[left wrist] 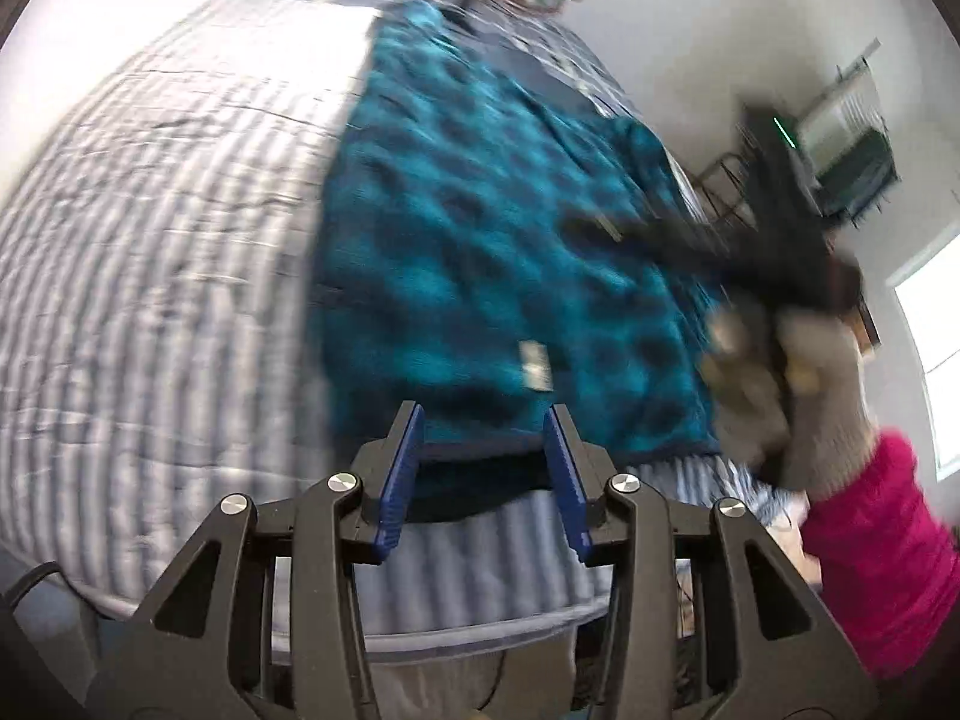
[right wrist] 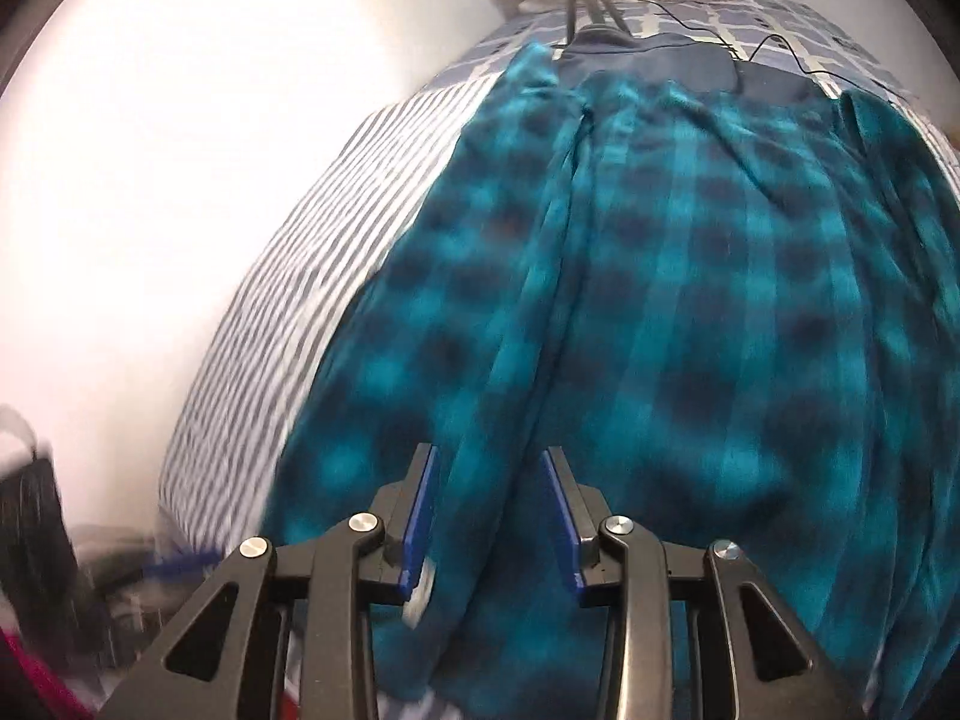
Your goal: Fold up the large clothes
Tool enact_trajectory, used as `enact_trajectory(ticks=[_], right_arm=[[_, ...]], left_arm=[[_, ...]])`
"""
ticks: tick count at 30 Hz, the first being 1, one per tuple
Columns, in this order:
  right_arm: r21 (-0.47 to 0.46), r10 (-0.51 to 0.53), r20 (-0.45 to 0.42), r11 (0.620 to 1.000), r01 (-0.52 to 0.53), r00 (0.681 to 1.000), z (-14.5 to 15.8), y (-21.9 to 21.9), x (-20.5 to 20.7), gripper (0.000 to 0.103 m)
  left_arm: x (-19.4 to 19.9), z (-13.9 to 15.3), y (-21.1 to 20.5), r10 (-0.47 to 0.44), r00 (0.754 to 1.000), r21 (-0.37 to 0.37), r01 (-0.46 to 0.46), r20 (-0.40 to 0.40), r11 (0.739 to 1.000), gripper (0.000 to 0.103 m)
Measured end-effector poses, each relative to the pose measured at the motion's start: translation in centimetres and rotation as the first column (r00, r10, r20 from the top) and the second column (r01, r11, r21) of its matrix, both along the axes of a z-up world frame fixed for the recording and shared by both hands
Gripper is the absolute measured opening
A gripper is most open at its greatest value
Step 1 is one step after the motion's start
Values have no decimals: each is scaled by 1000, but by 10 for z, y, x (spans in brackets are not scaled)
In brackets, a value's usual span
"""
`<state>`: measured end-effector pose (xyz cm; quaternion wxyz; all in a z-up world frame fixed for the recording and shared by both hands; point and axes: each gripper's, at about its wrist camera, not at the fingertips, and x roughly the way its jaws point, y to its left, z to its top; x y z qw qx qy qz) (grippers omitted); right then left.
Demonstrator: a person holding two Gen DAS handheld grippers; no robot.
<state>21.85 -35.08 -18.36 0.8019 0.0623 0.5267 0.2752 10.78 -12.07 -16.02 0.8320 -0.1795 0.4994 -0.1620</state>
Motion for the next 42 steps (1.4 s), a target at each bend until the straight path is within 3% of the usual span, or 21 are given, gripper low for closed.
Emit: enact_trajectory(ticks=[5, 7, 10, 12, 13, 14, 17, 18, 20, 21, 24, 28, 31, 36, 37, 40, 42], right_arm=[[-24, -23, 23, 999, 24, 999, -1, 15, 45, 38], [-33, -36, 34, 999, 37, 999, -3, 19, 57, 45], [-13, -70, 34, 997, 70, 997, -7, 23, 82, 47], [-5, -82, 35, 997, 83, 996, -9, 26, 94, 47], [-11, -87, 41, 996, 88, 995, -10, 29, 100, 47], [-20, -88, 49, 996, 89, 995, -11, 32, 105, 47], [-52, -76, 70, 995, 79, 995, -16, 40, 112, 47], [-63, -67, 76, 995, 72, 995, -19, 44, 115, 46], [-87, -44, 77, 995, 51, 996, -24, 50, 120, 28], [-103, -24, 69, 994, 31, 997, -28, 53, 122, 13], [-111, 10, 81, 994, -1, 997, -33, 53, 124, 6], [-24, -20, 78, 999, 21, 997, -26, 38, 127, 4], [78, -47, 67, 996, 42, 997, -22, 24, 127, 4], [-61, -42, 77, 997, 47, 996, -45, 31, 124, 5], [-64, -43, 80, 997, 48, 996, -42, 32, 123, 9], [-65, -57, 130, 996, 66, 990, -17, 31, 113, 19], [-37, -44, 158, 998, 51, 986, -1, 28, 101, 20]], left_arm=[[11, -11, -35, -56, 998, 79, 57, -15, 995, 42], [16, -19, -41, -60, 998, 87, 63, -35, 994, 42], [22, -30, -48, -61, 996, 114, 67, -60, 991, 41], [27, -36, -55, -71, 995, 122, 79, -63, 989, 31], [30, -38, -59, -81, 995, 127, 89, -66, 988, 15], [32, -41, -62, -92, 993, 138, 101, -72, 985, 6], [35, -44, -60, -89, 993, 105, 96, -72, 990, 1], [35, -41, -56, -82, 994, 57, 87, -75, 995, 1], [34, -30, -52, -87, 995, 8, 87, -51, 996, 1], [32, -23, -53, -95, 995, 1, 95, -32, 996, 0], [31, -15, -52, -103, 995, -40, 102, -11, 994, 0], [33, -17, -52, -122, 992, -46, 121, -14, 992, 0], [41, -38, -70, -143, 988, -24, 141, -53, 990, 0], [39, -53, -78, -163, 984, 26, 165, -70, 986, 0], [38, -51, -78, -168, 984, 27, 170, -63, 985, 1], [28, -32, -67, -190, 981, 12, 190, -37, 982, 19], [15, -15, -52, -201, 980, -21, 201, 14, 979, 19]])
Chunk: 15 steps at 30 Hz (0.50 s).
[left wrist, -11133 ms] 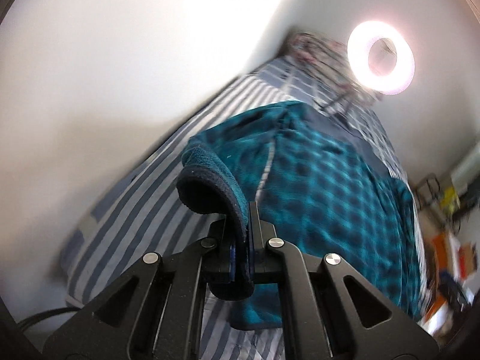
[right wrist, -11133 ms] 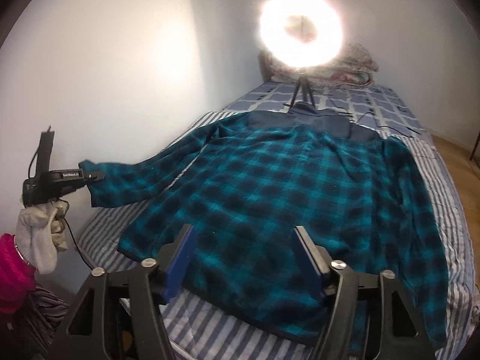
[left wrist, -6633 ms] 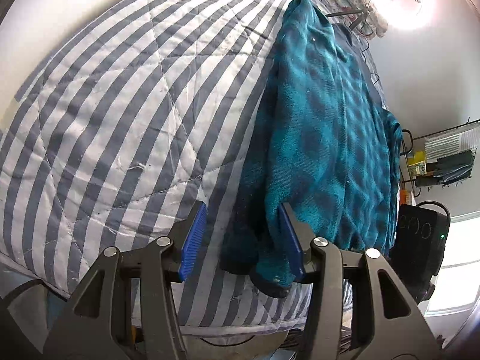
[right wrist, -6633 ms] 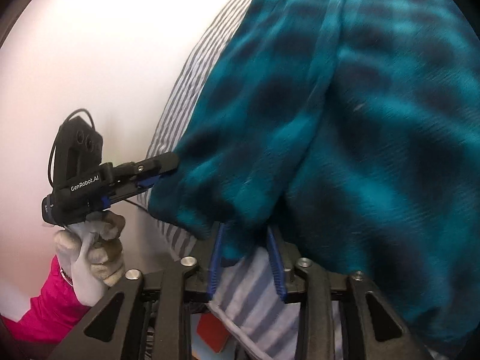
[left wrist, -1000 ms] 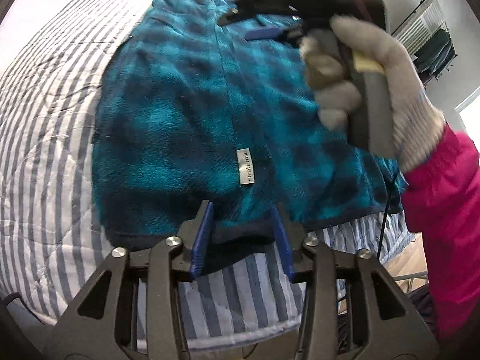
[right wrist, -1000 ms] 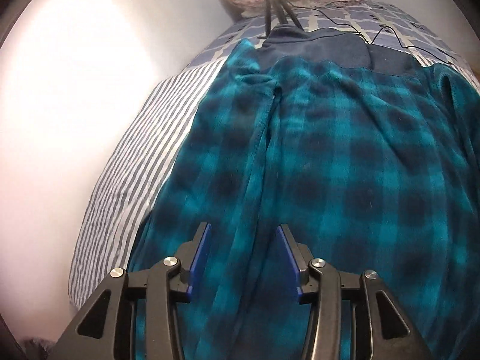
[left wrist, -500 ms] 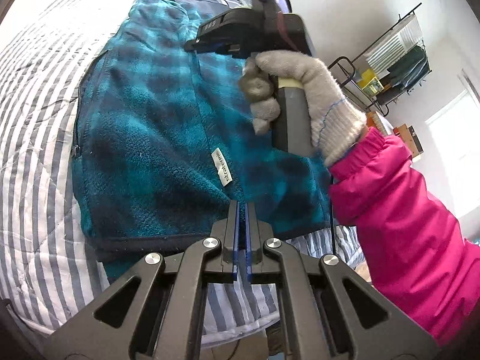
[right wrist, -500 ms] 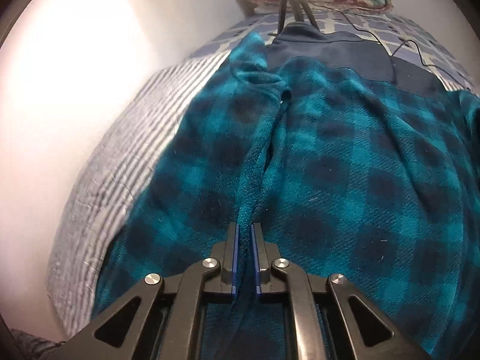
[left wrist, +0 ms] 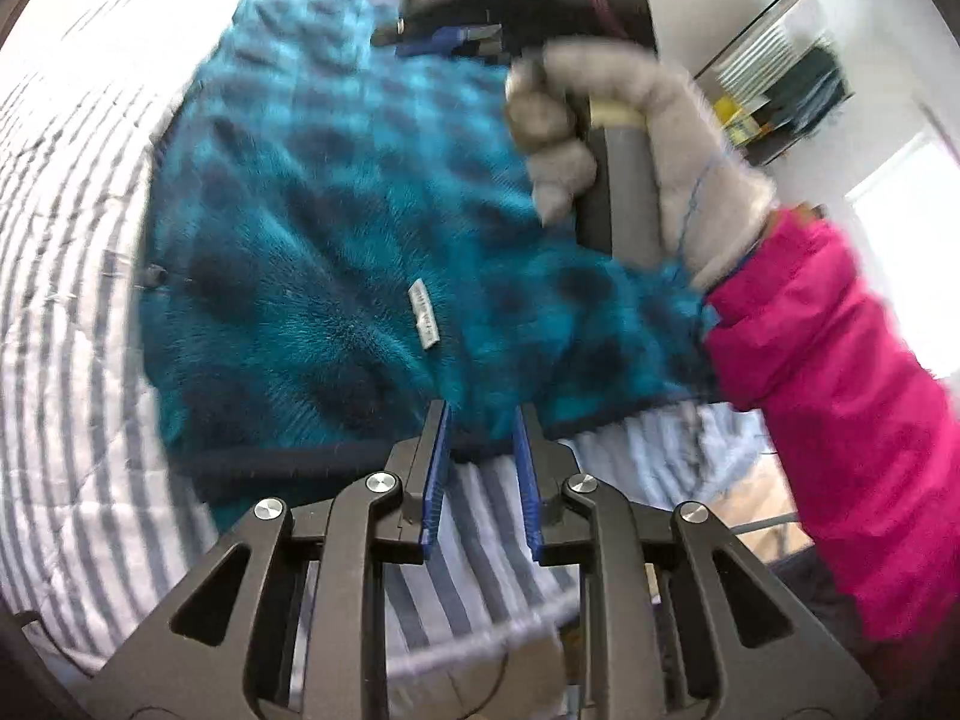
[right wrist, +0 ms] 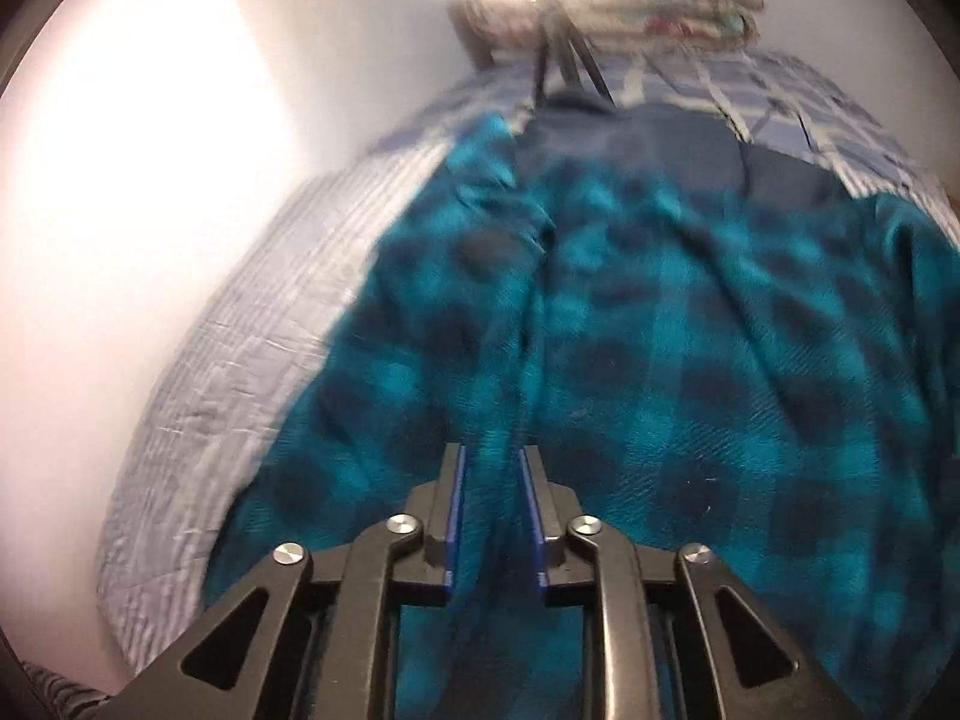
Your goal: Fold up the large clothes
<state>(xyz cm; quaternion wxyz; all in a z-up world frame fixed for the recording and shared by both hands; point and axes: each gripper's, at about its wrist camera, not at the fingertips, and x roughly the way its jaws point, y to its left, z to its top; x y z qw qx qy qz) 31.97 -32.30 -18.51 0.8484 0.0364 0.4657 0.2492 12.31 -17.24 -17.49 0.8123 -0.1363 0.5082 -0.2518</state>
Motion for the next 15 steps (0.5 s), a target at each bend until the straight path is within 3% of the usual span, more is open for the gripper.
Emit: enact_trajectory(ticks=[3, 5, 9, 15], right_arm=[[27, 67, 29, 997, -67, 997, 16, 0, -30, 20], [45, 110, 26, 993, -111, 994, 16, 2, -45, 20], [29, 187, -22, 982, -186, 982, 1, 15, -84, 20], [-74, 221, -85, 971, -227, 972, -35, 24, -120, 18]], left_arm=[[-12, 17, 23, 34, 993, 58, -41, 117, 997, 19], [-11, 16, 36, 81, 987, 92, -94, 138, 991, 19], [4, -15, 61, 193, 979, 141, -200, 62, 970, 19], [8, -64, 63, 173, 981, 155, -158, -87, 975, 19]])
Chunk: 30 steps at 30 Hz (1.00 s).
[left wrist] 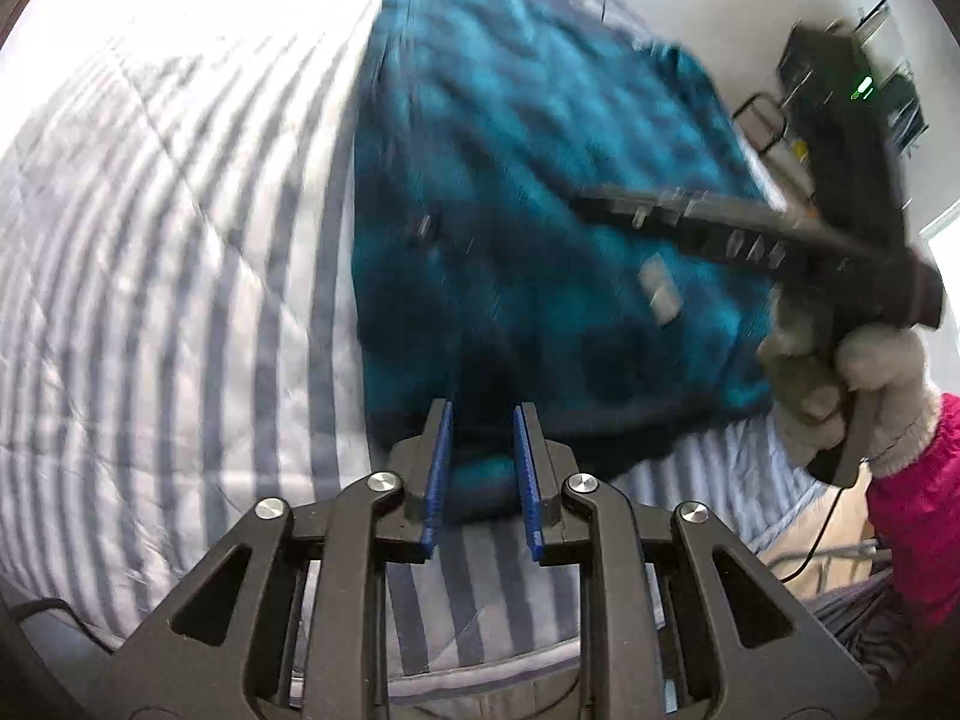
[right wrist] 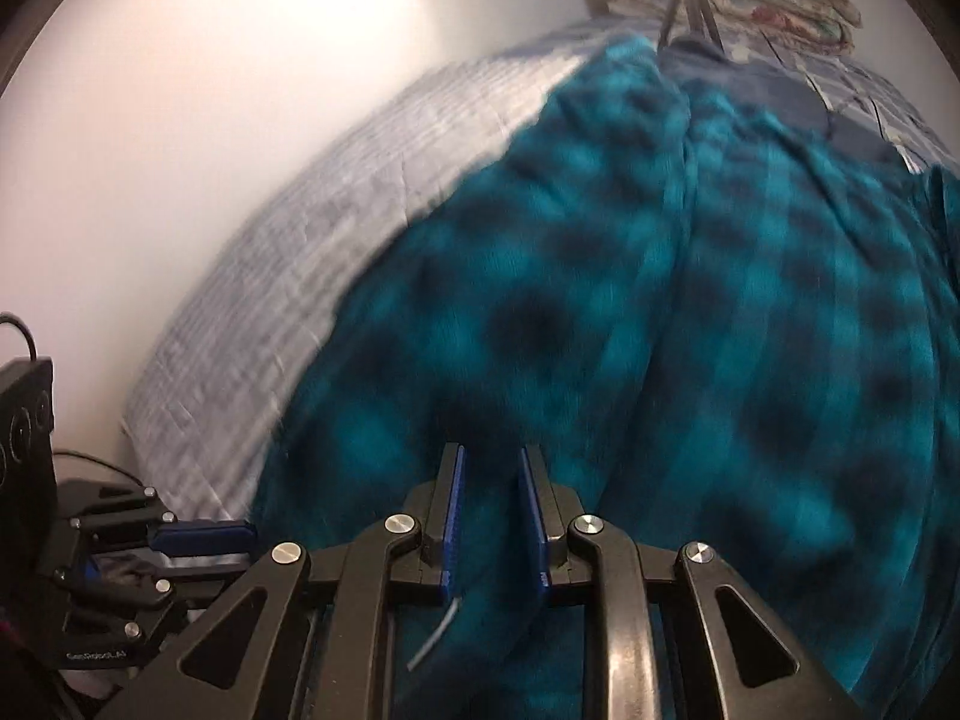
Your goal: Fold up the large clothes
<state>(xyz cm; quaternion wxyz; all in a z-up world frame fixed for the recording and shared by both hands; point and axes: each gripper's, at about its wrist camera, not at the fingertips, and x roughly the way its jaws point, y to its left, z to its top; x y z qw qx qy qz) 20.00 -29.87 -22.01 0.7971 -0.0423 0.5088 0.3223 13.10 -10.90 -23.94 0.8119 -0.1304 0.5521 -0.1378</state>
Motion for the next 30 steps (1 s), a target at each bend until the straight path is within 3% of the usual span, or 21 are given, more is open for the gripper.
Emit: enact_trajectory(ticks=[5, 11, 12, 14, 15, 16, 18, 22, 26, 30], right_arm=[[-1, -58, -5, 998, 58, 998, -7, -1, 0, 17], [12, -76, 74, 997, 75, 994, 27, -13, -25, 30], [21, -93, 102, 996, 91, 990, 36, -21, -31, 35], [41, -116, 134, 993, 112, 984, 50, -36, -40, 42], [55, -133, 149, 990, 126, 980, 57, -45, -45, 47], [62, -148, 160, 988, 140, 976, 63, -53, -48, 59], [75, -194, 192, 980, 183, 962, 78, -76, -57, 73], [62, -266, 240, 964, 258, 934, 98, -124, -69, 74], [39, -342, 237, 939, 342, 909, 104, -173, -79, 76], [52, -451, 213, 891, 451, 867, 103, -229, -88, 76]], left_arm=[[-8, 4, -1, -17, 999, 28, 16, 37, 999, 19], [-22, 57, -12, -56, 981, 74, 43, 184, 996, 21], [-24, 65, -14, -63, 977, 70, 50, 203, 996, 26], [-28, 82, -18, -73, 966, 55, 61, 247, 997, 51], [-30, 91, -21, -77, 959, 50, 66, 271, 997, 55], [-31, 99, -24, -84, 954, 45, 74, 289, 996, 56], [-32, 116, -30, -105, 946, 33, 100, 307, 994, 57], [-22, 134, -41, -136, 940, 2, 143, 312, 990, 69], [-8, 143, -57, -176, 927, 22, 179, 330, 984, 69], [6, 140, -65, -167, 928, -10, 180, 333, 984, 69]])
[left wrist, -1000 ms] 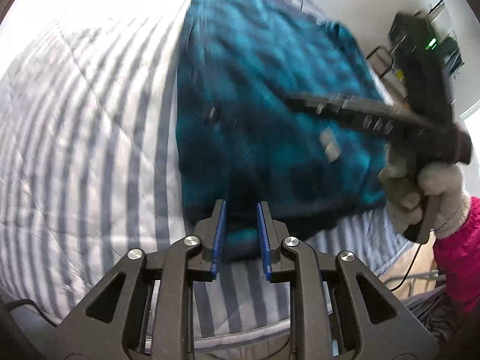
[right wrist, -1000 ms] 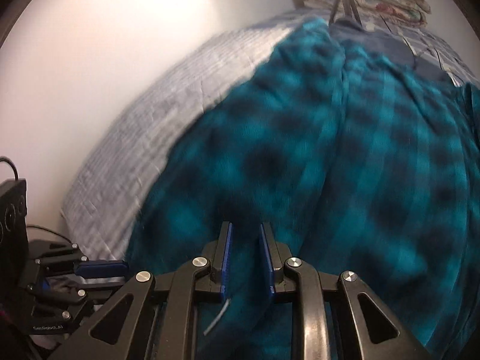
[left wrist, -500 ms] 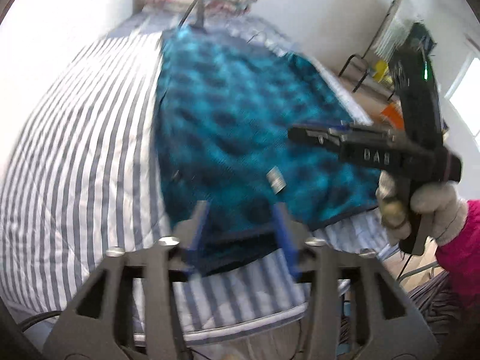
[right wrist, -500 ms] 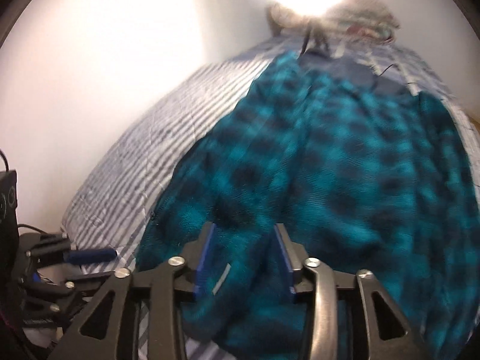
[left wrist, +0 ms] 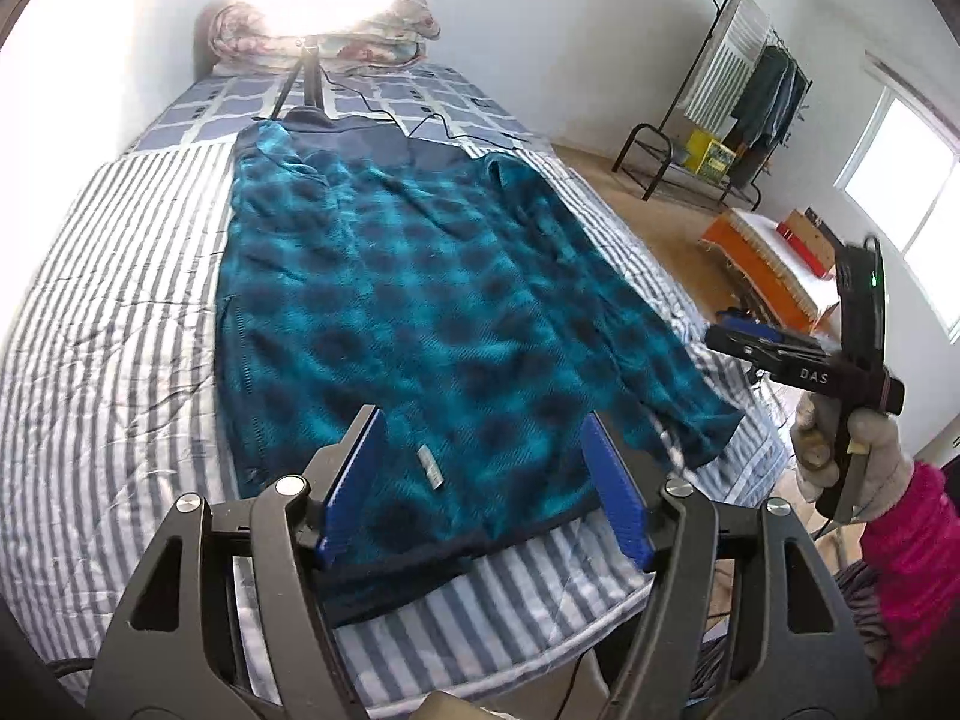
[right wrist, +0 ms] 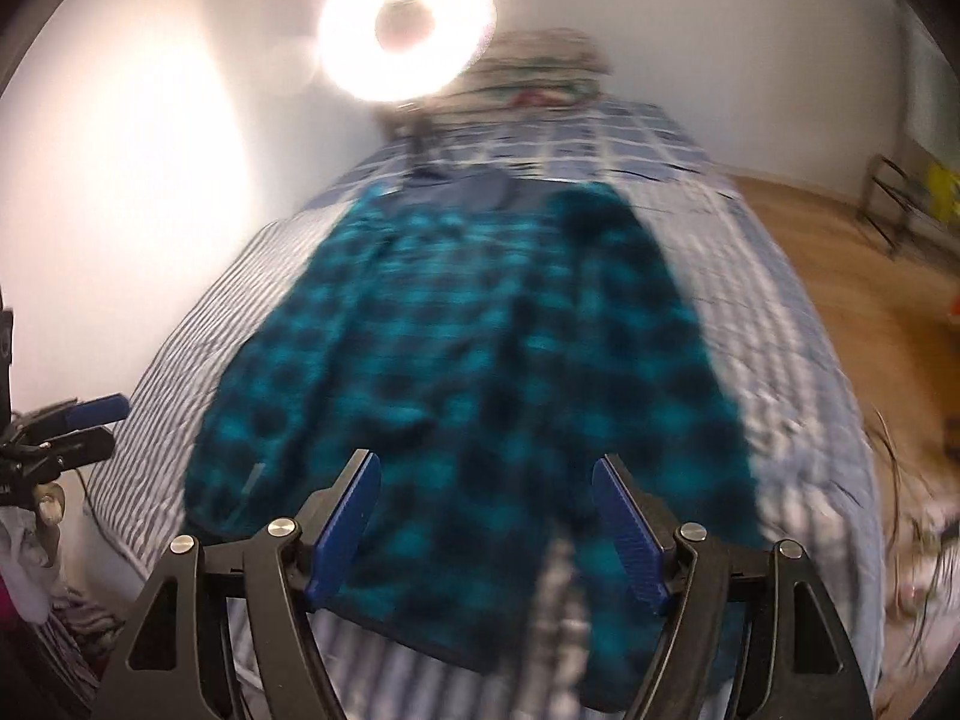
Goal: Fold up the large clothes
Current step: 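Grasp the jacket's opposite side edge with the right tool and lift it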
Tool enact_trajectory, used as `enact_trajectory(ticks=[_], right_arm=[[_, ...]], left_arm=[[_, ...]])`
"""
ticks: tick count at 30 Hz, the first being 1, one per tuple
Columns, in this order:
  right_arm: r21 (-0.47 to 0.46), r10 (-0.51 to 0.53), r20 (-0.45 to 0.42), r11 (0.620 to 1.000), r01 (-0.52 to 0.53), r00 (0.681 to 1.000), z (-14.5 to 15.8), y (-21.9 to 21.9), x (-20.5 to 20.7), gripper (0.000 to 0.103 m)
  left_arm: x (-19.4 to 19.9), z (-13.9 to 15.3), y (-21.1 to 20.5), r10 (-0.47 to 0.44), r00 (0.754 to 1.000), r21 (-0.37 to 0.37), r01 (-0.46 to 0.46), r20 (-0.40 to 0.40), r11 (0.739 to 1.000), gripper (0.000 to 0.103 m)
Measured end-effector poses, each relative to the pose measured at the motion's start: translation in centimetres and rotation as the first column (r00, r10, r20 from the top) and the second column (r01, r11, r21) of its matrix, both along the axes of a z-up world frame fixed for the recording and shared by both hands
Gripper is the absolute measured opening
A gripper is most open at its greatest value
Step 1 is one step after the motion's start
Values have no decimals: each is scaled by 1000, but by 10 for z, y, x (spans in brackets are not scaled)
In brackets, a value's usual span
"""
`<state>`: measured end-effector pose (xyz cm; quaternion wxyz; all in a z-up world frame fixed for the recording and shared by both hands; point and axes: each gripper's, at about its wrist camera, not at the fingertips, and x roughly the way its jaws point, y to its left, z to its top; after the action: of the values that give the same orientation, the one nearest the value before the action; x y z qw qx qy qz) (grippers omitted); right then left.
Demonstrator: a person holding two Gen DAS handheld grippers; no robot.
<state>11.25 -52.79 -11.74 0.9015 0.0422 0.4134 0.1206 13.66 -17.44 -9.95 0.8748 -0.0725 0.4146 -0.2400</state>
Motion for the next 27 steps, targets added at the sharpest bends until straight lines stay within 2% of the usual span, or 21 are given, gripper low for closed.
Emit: enact_trajectory(ticks=[3, 7, 10, 13, 15, 18, 20, 23, 27], right_arm=[[27, -88, -12, 996, 88, 996, -5, -42, -5, 76], [135, -192, -81, 970, 202, 978, -24, -97, -3, 75], [152, -261, -143, 947, 282, 955, -47, -129, -1, 63], [202, -297, -213, 919, 339, 931, -71, -156, 0, 60], [231, -307, -256, 901, 366, 917, -86, -167, -1, 60], [206, -311, -301, 902, 380, 901, -103, -174, -4, 58], [222, -309, -321, 894, 388, 895, -111, -180, -8, 56], [266, -295, -343, 880, 393, 892, -120, -187, -16, 51], [283, -272, -348, 882, 377, 897, -122, -186, -23, 45]], left_arm=[[8, -5, -3, 2, 1000, -8, -2, -16, 1000, 69], [16, -11, -5, 10, 999, -39, -11, -50, 999, 69], [20, -15, -9, 8, 998, -40, -10, -62, 999, 69], [21, -18, -14, 0, 998, -28, -2, -62, 1000, 69], [21, -20, -17, -8, 998, -21, 7, -66, 1000, 69], [21, -23, -21, -17, 997, -11, 16, -71, 1000, 69], [21, -25, -25, -23, 997, -4, 23, -71, 1000, 69], [21, -28, -28, -28, 997, 3, 28, -75, 1000, 69], [21, -31, -33, -32, 996, 2, 32, -85, 999, 69]])
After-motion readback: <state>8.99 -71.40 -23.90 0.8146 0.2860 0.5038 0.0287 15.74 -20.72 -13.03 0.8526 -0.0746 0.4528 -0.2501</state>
